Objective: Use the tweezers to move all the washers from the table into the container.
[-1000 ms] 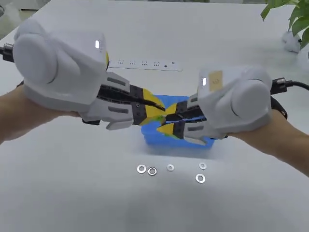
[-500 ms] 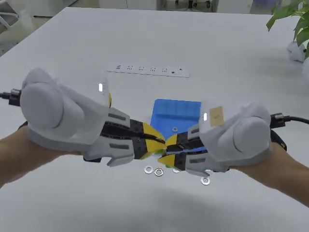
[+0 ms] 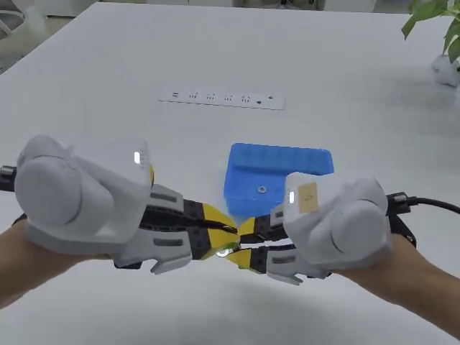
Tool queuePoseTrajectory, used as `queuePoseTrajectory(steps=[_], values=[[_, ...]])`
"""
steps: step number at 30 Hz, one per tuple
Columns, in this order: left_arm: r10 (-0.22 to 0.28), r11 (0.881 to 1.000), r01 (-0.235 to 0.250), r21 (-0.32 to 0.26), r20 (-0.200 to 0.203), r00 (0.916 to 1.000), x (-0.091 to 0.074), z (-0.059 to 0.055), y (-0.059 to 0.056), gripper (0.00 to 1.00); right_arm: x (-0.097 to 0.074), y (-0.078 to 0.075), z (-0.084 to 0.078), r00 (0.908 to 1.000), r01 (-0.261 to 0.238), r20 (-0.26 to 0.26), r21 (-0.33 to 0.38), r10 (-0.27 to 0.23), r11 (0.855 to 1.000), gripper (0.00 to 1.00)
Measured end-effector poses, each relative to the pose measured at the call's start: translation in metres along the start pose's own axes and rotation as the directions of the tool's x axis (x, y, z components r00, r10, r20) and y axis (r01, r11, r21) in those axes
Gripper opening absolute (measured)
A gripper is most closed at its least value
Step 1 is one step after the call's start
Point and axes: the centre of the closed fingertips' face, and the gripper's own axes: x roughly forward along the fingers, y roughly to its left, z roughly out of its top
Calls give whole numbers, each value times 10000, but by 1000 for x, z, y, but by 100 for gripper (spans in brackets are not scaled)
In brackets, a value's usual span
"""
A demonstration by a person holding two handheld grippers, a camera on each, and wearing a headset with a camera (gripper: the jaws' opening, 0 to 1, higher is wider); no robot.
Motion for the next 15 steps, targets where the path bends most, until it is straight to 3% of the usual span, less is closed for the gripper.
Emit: queuePoseTrajectory(steps=[15], values=[[-148,9995,146,-290,-64,9999,15,-14,11,6,14,-7,-15,9999,-17,-156,554,26,9985,12]])
